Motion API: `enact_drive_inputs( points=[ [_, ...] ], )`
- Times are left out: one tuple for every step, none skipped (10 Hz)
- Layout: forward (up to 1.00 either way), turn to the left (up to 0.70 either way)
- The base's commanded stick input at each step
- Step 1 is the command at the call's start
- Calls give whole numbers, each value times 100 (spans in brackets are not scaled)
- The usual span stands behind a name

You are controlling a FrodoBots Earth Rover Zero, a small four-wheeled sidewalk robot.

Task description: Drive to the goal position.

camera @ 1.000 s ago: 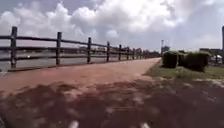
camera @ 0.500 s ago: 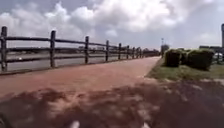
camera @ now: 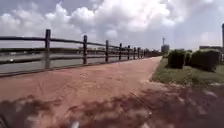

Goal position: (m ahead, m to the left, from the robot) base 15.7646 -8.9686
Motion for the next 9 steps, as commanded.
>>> enact_drive_inputs(
  points=[
    [70, 0],
    [70, 0],
    [70, 0],
    [70, 0],
    [70, 0],
    [70, 0],
    [70, 0],
    [70, 0],
    [70, 0]
  ],
)
